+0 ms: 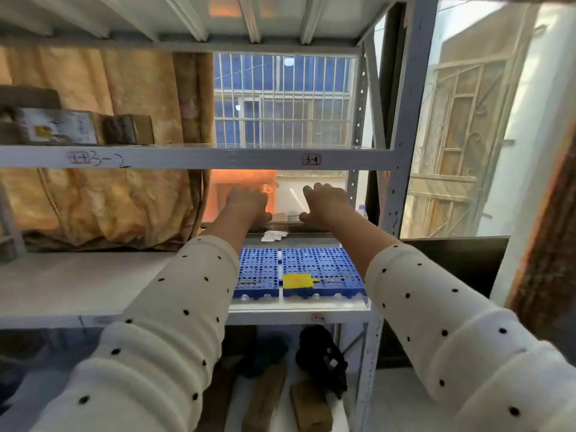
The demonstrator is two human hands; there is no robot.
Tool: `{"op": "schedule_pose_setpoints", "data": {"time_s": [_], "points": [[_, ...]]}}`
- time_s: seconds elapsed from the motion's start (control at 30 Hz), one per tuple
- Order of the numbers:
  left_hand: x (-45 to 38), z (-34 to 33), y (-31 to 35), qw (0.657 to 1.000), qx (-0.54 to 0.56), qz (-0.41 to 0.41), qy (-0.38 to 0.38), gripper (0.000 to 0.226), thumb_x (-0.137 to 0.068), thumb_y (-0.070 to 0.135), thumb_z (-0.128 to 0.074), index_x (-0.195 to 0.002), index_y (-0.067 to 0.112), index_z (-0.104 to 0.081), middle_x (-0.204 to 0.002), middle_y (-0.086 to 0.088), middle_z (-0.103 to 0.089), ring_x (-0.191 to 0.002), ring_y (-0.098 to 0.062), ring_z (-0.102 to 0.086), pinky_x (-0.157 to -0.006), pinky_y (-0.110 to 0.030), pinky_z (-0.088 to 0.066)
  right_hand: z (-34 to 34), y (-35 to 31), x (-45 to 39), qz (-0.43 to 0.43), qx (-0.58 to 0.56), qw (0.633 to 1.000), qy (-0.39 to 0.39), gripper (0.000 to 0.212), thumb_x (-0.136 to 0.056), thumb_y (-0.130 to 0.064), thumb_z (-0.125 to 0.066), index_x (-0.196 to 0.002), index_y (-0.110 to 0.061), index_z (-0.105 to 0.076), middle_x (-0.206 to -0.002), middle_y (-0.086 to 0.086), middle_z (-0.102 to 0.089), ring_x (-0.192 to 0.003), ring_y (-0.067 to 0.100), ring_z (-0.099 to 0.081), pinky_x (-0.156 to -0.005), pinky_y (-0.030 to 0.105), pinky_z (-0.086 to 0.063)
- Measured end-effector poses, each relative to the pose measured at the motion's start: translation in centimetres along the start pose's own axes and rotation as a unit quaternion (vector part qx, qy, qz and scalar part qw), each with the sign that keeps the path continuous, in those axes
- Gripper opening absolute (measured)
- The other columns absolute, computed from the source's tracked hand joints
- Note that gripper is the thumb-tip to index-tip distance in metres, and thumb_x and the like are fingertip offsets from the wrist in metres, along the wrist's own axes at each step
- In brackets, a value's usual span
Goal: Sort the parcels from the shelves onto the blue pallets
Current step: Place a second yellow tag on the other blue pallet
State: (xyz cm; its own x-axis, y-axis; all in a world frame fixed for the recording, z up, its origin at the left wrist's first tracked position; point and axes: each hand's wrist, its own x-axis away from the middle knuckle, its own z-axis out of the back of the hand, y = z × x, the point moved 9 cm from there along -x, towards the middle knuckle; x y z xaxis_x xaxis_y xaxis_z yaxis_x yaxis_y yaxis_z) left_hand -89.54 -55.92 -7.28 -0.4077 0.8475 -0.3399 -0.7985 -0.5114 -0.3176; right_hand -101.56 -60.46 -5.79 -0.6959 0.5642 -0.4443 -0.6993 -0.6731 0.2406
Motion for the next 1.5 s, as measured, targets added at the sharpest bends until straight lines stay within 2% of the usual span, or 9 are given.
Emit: {"op": "schedule_pose_setpoints", "data": {"time_s": [0.13, 0.33, 0.47, 0.67, 0.97, 1.23, 1.33, 1.4, 1.5], "points": [[3.2, 0.4, -1.9, 1.0, -0.01, -0.016, -0.004, 0.05, -0.095, 0.045, -0.046, -0.136, 0.017, -0.05, -0.139, -0.004, -0.05, -0.128, -0.025, -0.045, -0.104, -0.038, -0.036, 1.9, -2.0, 2.2, -0.017, 0.0, 1.0, -0.006, 0.05, -0.09, -0.04, -0.057, -0.129, -0.009, -0.048, -0.123, 0.011, -0.056, -0.113, 0.028, -0.055, -0.087, 0.036, -0.045], [8.2, 0.6, -4.8, 0.999, -0.02, -0.033, -0.016, 0.053, -0.095, 0.048, -0.044, -0.138, 0.017, -0.047, -0.135, -0.006, -0.053, -0.123, -0.026, -0.048, -0.099, -0.037, -0.04, 4.7, -5.9, 5.3, -0.03, 0.002, 0.999, -0.014, 0.053, -0.092, -0.041, -0.056, -0.132, -0.009, -0.045, -0.127, 0.011, -0.053, -0.118, 0.028, -0.052, -0.089, 0.036, -0.044], [10.3, 1.2, -5.8, 0.999, -0.016, -0.032, -0.022, 0.054, -0.096, 0.049, -0.043, -0.14, 0.018, -0.044, -0.139, -0.006, -0.049, -0.128, -0.026, -0.045, -0.102, -0.039, -0.035, 6.1, -8.0, 7.1, -0.024, 0.001, 1.0, -0.014, 0.053, -0.092, -0.043, -0.056, -0.132, -0.009, -0.045, -0.126, 0.011, -0.054, -0.117, 0.027, -0.052, -0.089, 0.036, -0.044], [12.3, 2.2, -6.8, 1.0, -0.001, -0.021, -0.011, 0.051, -0.096, 0.046, -0.045, -0.138, 0.018, -0.045, -0.14, -0.005, -0.048, -0.128, -0.025, -0.044, -0.105, -0.038, -0.032, 7.3, -9.4, 8.0, -0.013, 0.003, 1.0, -0.008, 0.053, -0.091, -0.042, -0.057, -0.131, -0.009, -0.046, -0.124, 0.011, -0.056, -0.116, 0.027, -0.053, -0.089, 0.036, -0.044], [14.4, 1.5, -10.5, 0.999, 0.014, 0.018, -0.03, 0.045, -0.096, 0.043, -0.045, -0.132, 0.016, -0.05, -0.131, -0.007, -0.054, -0.12, -0.025, -0.049, -0.101, -0.039, -0.036, 8.3, -12.9, 7.1, 0.015, -0.01, 1.0, 0.009, 0.052, -0.091, -0.04, -0.058, -0.132, -0.009, -0.048, -0.124, 0.01, -0.058, -0.113, 0.026, -0.056, -0.09, 0.035, -0.046], [17.6, 1.2, -20.4, 0.992, -0.043, 0.108, -0.043, 0.042, -0.098, 0.033, -0.037, -0.135, 0.015, -0.048, -0.138, -0.007, -0.05, -0.125, -0.025, -0.048, -0.102, -0.039, -0.037, 11.5, -23.3, 3.3, 0.118, -0.06, 0.991, 0.032, 0.042, -0.095, -0.034, -0.052, -0.13, -0.01, -0.048, -0.124, 0.009, -0.057, -0.113, 0.027, -0.057, -0.087, 0.034, -0.047], [19.2, 1.1, -24.6, 0.987, -0.069, 0.137, -0.048, 0.042, -0.099, 0.034, -0.039, -0.133, 0.013, -0.049, -0.132, -0.008, -0.055, -0.119, -0.026, -0.053, -0.099, -0.04, -0.039, 13.3, -28.3, 1.6, 0.153, -0.08, 0.984, 0.04, 0.043, -0.093, -0.036, -0.054, -0.13, -0.012, -0.049, -0.126, 0.009, -0.056, -0.115, 0.026, -0.055, -0.087, 0.034, -0.046], [20.5, 0.5, -28.0, 0.982, -0.087, 0.159, -0.051, 0.039, -0.098, 0.035, -0.038, -0.129, 0.014, -0.053, -0.129, -0.008, -0.057, -0.117, -0.026, -0.053, -0.098, -0.04, -0.039, 14.0, -31.6, 0.8, 0.175, -0.078, 0.981, 0.041, 0.042, -0.094, -0.037, -0.052, -0.128, -0.013, -0.049, -0.123, 0.007, -0.058, -0.111, 0.025, -0.057, -0.079, 0.033, -0.044], [22.9, -0.2, -33.3, 0.976, -0.076, 0.197, -0.056, 0.042, -0.099, 0.035, -0.038, -0.135, 0.015, -0.045, -0.137, -0.009, -0.049, -0.124, -0.027, -0.047, -0.103, -0.04, -0.035, 15.4, -36.2, 0.1, 0.208, -0.077, 0.973, 0.066, 0.04, -0.095, -0.039, -0.051, -0.125, -0.013, -0.05, -0.118, 0.007, -0.059, -0.106, 0.025, -0.058, -0.071, 0.031, -0.039]]}}
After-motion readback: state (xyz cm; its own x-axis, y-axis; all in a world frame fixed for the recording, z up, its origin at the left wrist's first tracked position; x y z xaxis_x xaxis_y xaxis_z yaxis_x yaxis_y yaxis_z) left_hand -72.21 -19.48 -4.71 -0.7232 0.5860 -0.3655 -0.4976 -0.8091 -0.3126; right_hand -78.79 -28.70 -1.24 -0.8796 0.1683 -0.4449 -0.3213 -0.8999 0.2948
